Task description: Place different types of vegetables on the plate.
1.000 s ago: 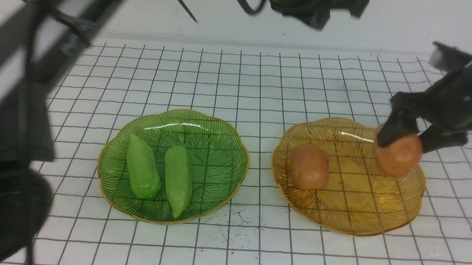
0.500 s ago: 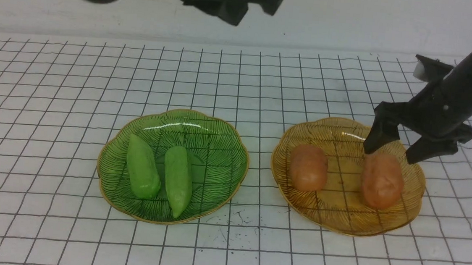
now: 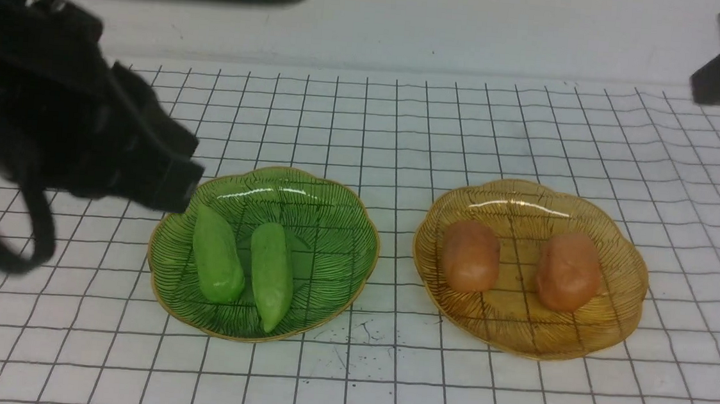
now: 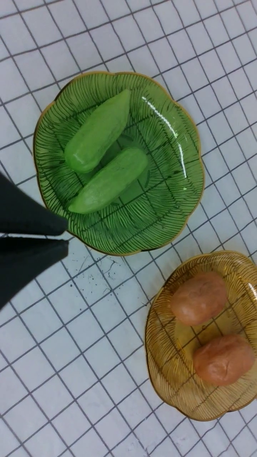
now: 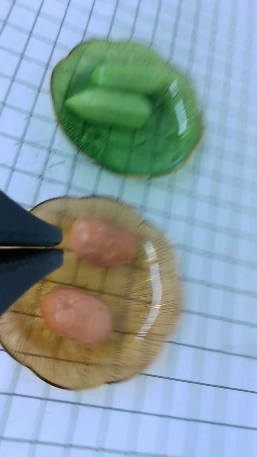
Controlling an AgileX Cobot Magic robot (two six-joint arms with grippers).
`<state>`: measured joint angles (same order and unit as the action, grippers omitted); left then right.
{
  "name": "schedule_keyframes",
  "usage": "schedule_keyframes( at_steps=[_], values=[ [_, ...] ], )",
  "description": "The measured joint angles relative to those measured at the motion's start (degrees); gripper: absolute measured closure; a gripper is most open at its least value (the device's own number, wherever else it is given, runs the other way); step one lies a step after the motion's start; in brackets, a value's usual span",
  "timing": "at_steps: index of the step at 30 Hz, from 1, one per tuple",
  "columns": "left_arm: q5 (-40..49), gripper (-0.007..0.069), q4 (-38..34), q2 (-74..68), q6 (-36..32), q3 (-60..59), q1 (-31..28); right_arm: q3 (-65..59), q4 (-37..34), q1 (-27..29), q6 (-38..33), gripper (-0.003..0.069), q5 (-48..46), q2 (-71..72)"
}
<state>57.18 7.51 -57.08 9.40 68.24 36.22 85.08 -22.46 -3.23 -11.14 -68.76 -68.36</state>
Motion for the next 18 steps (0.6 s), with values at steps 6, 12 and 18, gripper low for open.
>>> schedule_keyframes(
  at_steps=[6, 12, 18],
  values=[
    [-7.65, 0.0632, 4.26, 9.48, 7.17, -12.15, 0.0, -12.08, -0.38, 0.0, -3.12, 0.0673, 13.65, 18.33],
    [-14.08, 0.0632, 8.17, 16.64, 10.29, -20.29, 0.0, -40.32, -0.6, 0.0, -3.88, 0.0673, 46.37, 45.49],
    [-15.2, 0.0632, 8.47, 16.95, 10.5, -20.71, 0.0, -58.28, -0.6, 0.0, -4.25, 0.0673, 62.05, 62.81]
  ],
)
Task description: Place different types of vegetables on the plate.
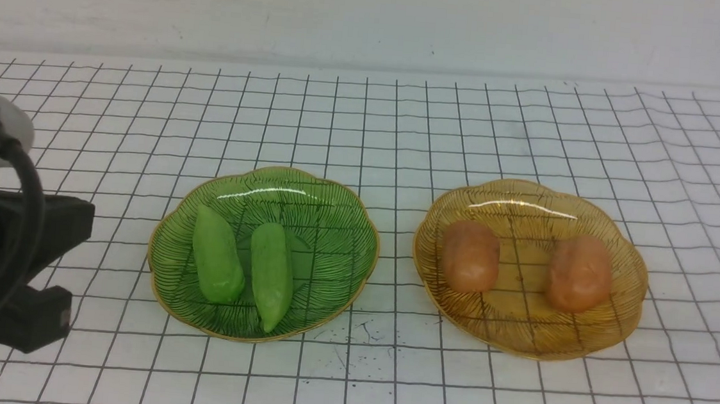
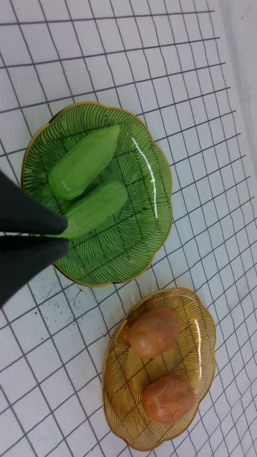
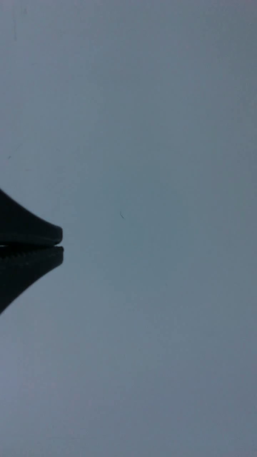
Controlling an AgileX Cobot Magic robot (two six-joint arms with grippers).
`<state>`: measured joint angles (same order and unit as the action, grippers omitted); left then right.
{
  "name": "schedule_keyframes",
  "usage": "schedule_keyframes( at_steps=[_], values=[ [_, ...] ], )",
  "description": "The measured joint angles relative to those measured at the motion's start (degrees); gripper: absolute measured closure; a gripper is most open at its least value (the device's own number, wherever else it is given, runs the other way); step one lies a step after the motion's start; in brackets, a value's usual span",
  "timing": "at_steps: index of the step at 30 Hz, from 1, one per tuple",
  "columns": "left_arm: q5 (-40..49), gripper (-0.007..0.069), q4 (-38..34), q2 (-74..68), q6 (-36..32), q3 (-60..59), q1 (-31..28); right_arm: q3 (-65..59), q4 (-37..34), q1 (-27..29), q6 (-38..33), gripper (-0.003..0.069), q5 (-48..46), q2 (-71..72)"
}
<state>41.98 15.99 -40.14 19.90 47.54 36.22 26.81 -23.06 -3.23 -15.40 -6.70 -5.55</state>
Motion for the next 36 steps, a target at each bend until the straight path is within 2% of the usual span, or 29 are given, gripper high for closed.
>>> schedule_keyframes(
  at_steps=[6, 19, 36],
  values=[
    [0.58, 0.0632, 0.05, 0.76, 0.0, 0.0, 0.0, -3.65, -0.11, 0.0, 0.0, 0.0673, 3.35, 5.21],
    [0.35, 0.0632, 2.57, 14.79, -0.6, -4.19, 0.0, -3.84, -0.2, 0.0, -0.01, 0.0673, 3.98, 5.98],
    [0.07, 0.0632, 1.89, 16.16, -1.4, -4.32, 0.0, -3.84, -0.2, 0.0, -0.01, 0.0673, 4.04, 5.98]
  ],
)
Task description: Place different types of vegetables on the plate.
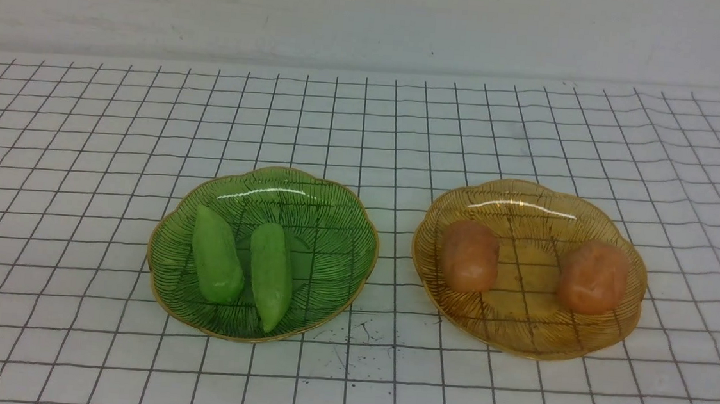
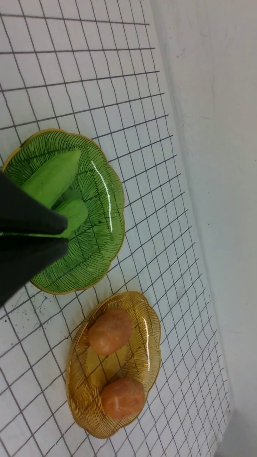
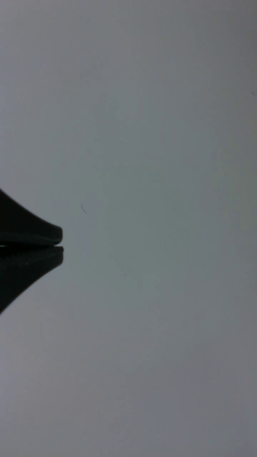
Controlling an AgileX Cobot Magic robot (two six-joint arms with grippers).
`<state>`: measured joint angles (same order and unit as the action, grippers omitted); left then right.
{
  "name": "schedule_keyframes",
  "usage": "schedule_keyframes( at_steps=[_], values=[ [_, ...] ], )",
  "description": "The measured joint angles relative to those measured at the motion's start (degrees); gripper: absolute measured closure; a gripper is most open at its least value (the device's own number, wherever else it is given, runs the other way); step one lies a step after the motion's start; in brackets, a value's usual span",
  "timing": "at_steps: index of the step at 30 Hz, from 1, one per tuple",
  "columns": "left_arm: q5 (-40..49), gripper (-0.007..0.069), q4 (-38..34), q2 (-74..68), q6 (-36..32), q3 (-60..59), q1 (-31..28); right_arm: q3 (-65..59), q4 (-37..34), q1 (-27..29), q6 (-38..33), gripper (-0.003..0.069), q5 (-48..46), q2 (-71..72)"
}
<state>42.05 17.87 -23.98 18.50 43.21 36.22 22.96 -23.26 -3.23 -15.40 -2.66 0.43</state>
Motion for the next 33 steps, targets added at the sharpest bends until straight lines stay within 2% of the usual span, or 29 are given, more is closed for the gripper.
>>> schedule_keyframes(
  at_steps=[4, 11, 13, 15, 18, 22, 33],
  values=[
    [-2.94, 0.0632, -1.12, 3.71, -0.81, -3.54, -2.14, 0.0, 0.0, 0.0, 0.0, 0.0673, 0.0, 0.0],
    [-15.89, 0.0632, -10.93, 15.88, -13.01, -22.83, -18.97, 0.0, 0.0, 0.0, 0.0, 0.0673, 0.0, 0.0],
    [-17.58, 0.0632, -12.28, 17.51, -15.14, -25.71, -21.33, 0.0, 0.0, 0.0, 0.0, 0.0673, 0.0, 0.0],
    [-20.0, 0.0632, -15.39, 21.68, -19.75, -32.94, -26.81, 0.0, 0.0, 0.0, 0.0, 0.0673, 0.0, 0.0],
    [-20.32, 0.0632, -17.87, 24.48, -21.21, -40.52, -31.6, 0.0, 0.0, 0.0, 0.0, 0.0673, 0.0, 0.0],
    [-20.47, 0.0632, -18.58, 24.57, -21.28, -44.48, -32.95, 0.0, 0.0, 0.0, 0.0, 0.0673, 0.0, 0.0],
    [-20.07, 0.0632, -18.85, 24.57, -22.05, -44.73, -33.13, 0.0, 0.0, 0.0, 0.0, 0.0673, 0.0, 0.0]
  ],
)
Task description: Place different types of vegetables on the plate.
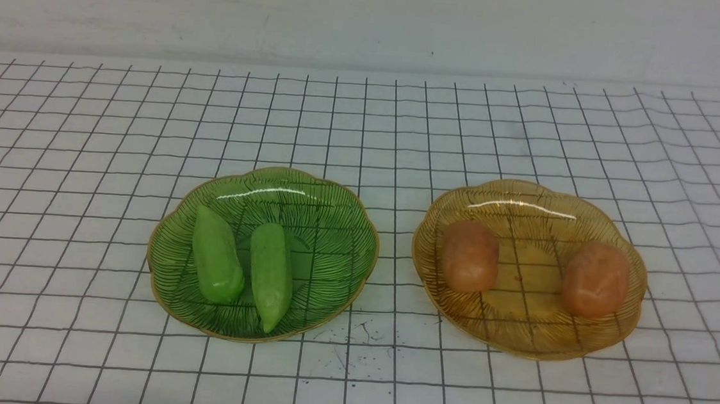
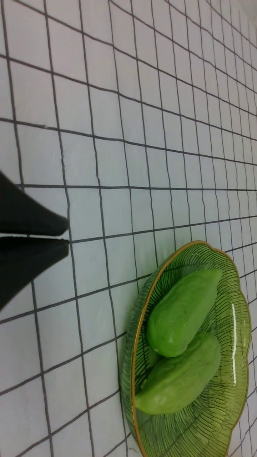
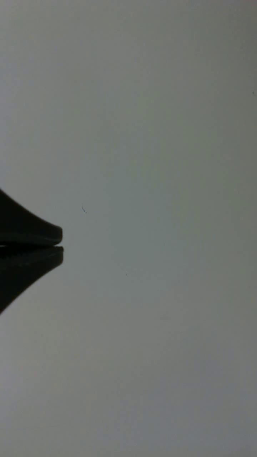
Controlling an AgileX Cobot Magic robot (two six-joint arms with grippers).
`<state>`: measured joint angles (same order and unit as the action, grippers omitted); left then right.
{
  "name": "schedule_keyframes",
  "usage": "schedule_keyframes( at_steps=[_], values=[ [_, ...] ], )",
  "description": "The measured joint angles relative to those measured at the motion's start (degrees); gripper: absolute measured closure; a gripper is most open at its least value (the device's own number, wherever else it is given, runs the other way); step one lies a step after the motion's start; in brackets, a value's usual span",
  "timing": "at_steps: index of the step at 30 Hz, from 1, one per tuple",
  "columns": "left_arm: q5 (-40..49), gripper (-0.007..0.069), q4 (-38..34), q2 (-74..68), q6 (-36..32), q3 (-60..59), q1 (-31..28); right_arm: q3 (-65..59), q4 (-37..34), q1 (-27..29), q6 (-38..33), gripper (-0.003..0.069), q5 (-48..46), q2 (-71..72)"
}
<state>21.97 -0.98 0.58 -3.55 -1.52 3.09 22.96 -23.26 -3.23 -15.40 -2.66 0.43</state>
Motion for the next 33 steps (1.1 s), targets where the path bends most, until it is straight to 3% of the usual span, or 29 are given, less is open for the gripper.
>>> schedule_keyframes(
  at_steps=[24, 33],
  values=[
    [0.0, 0.0632, 0.0, 0.0, -0.18, 0.0, 0.0, 0.0, 0.0, 0.0, -0.16, 0.0673, 0.0, 0.0],
    [0.0, 0.0632, 0.0, 0.0, -0.18, 0.0, 0.0, -3.37, 4.82, 0.0, -6.38, 0.0673, -2.25, 0.0]
  ],
)
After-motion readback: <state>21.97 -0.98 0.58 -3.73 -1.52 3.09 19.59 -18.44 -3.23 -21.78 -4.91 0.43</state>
